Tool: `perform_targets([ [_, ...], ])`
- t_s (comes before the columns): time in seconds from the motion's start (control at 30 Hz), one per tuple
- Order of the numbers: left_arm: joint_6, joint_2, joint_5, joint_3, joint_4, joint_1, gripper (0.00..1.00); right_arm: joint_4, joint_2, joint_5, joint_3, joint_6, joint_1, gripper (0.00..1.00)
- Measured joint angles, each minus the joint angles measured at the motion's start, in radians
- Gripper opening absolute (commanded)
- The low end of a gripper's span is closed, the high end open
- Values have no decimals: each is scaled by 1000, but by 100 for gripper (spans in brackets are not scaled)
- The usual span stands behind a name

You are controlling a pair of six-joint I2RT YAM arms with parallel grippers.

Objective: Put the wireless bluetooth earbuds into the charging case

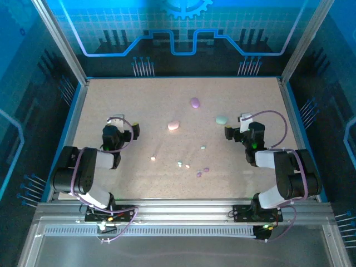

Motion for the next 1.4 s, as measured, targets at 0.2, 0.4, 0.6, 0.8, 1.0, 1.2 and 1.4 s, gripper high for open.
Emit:
perform_targets([
  [0.2,0,0,0,0,0,0,99,0,0,0,0,0,0,100],
  [0.4,0,0,0,0,0,0,99,0,0,-1,0,0,0,100],
  [0.6,0,0,0,0,0,0,99,0,0,-16,0,0,-2,100],
  [0.8,0,0,2,0,0,0,99,0,0,-19,0,0,-3,100],
  [1.0,0,-3,23,-9,16,0,99,-2,0,-18,0,-2,0,100],
  [1.2,-10,-128,-1,-43,-45,0,99,-129,-40,14,45,-4,14,100],
  [1.4,-129,-308,-82,97,-356,0,99,-486,-51,16,339,54,26,99],
])
